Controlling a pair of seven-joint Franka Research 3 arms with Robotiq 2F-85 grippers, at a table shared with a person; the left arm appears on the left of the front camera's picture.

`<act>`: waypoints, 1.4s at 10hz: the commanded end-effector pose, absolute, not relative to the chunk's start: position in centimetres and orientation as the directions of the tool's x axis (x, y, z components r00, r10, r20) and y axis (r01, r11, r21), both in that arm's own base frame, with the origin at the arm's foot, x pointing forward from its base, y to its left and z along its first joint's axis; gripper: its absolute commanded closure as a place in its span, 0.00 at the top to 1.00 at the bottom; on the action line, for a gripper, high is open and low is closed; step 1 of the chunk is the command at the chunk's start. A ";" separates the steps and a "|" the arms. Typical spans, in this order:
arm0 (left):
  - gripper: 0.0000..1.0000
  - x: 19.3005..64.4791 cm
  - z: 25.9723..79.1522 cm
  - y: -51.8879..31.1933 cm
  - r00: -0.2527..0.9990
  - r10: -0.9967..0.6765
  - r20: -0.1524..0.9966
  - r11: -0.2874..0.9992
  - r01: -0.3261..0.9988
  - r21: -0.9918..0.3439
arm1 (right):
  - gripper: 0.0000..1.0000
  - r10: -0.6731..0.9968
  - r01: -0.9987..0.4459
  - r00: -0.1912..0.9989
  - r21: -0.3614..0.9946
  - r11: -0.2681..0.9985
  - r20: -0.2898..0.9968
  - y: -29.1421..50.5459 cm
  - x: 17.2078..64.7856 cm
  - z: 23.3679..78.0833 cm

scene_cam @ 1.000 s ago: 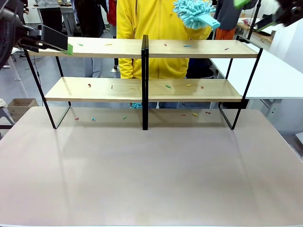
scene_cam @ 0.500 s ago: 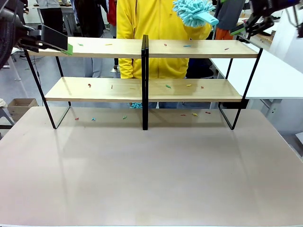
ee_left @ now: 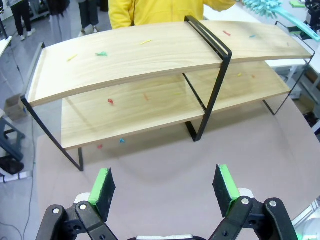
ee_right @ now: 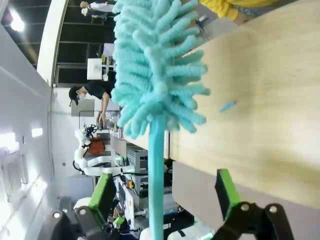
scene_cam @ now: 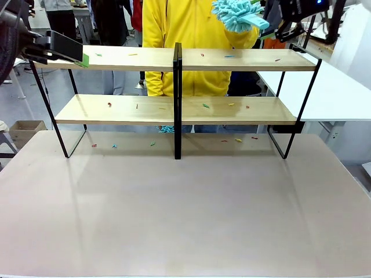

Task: Clean the shelves.
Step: Pick up the Duster when the human hands it over.

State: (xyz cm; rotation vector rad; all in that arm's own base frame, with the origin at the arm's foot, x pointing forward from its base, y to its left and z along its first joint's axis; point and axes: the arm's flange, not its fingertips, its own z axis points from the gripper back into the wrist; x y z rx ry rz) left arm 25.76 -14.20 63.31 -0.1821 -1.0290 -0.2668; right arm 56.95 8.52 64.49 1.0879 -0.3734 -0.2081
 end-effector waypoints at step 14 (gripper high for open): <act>1.00 25.8 63.4 -14.2 0.487 -0.132 0.864 0.954 0.300 -0.023 | 0.00 -0.350 -0.027 0.920 0.916 0.400 0.179 9.1 57.4 64.9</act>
